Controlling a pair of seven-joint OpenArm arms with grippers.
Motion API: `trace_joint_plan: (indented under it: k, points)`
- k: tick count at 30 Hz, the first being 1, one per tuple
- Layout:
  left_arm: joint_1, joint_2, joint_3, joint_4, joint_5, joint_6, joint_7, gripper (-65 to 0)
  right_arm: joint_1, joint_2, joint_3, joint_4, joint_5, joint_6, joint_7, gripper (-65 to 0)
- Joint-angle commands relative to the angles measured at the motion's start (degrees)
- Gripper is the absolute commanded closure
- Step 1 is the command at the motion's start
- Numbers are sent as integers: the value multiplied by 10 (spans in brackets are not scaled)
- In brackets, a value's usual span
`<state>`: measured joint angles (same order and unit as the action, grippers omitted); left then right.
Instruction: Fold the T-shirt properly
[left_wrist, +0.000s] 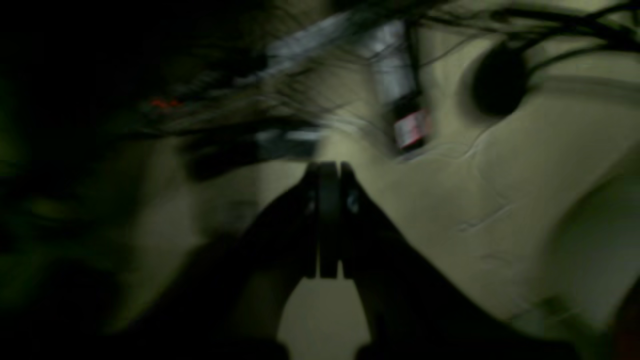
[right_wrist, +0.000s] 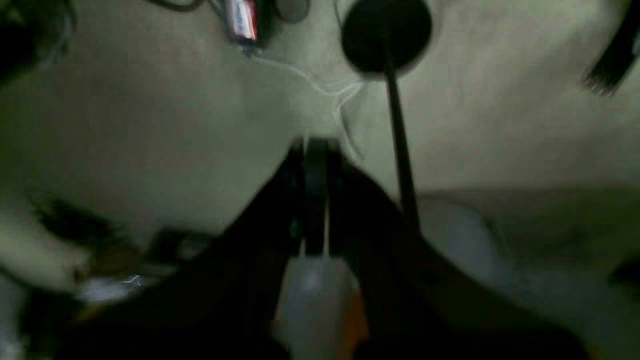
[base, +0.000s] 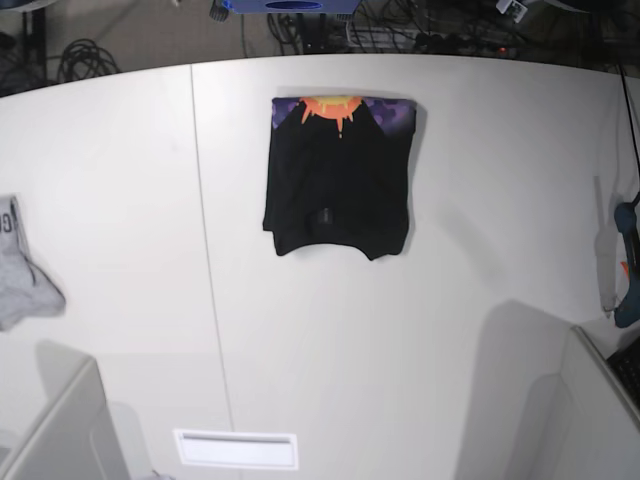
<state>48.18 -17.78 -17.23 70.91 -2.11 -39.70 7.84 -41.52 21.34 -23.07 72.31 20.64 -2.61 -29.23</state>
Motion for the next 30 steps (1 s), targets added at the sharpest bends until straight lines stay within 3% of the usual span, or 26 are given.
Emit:
trace_joint_plan:
  k: [1, 6, 9, 12, 15, 17, 23, 30]
  points:
    - [-5, 1, 5, -47, -5, -3, -37, 0, 11, 3, -41, -36, 2, 4, 21, 0]
    - [-59, 67, 51, -287, -2, 0, -194, 0, 108, -8, -205, -216, 6, 4, 146, 0]
    - [-138, 91, 132, -494, 36, 93, -302, 0, 140, -55, -243, -350, 5, 4, 222, 0]
    - [-248, 115, 199, -708, 69, 190, -365, 0, 182, -98, -278, -493, 2, 4, 303, 0]
    - [-298, 139, 231, -709, 71, 247, -371, 0, 220, -116, -295, -590, 5, 4, 397, 0]
    - [-306, 140, 233, -709, 74, 251, -368, 0, 229, -120, -281, -610, 6, 4, 432, 0]
    - [-335, 140, 232, -655, 70, 252, -269, 0, 231, -109, -188, -611, 6, 4, 433, 0]
    - [-340, 110, 232, -655, 69, 252, -269, 0, 240, -129, -185, -613, 4, 4, 432, 0]
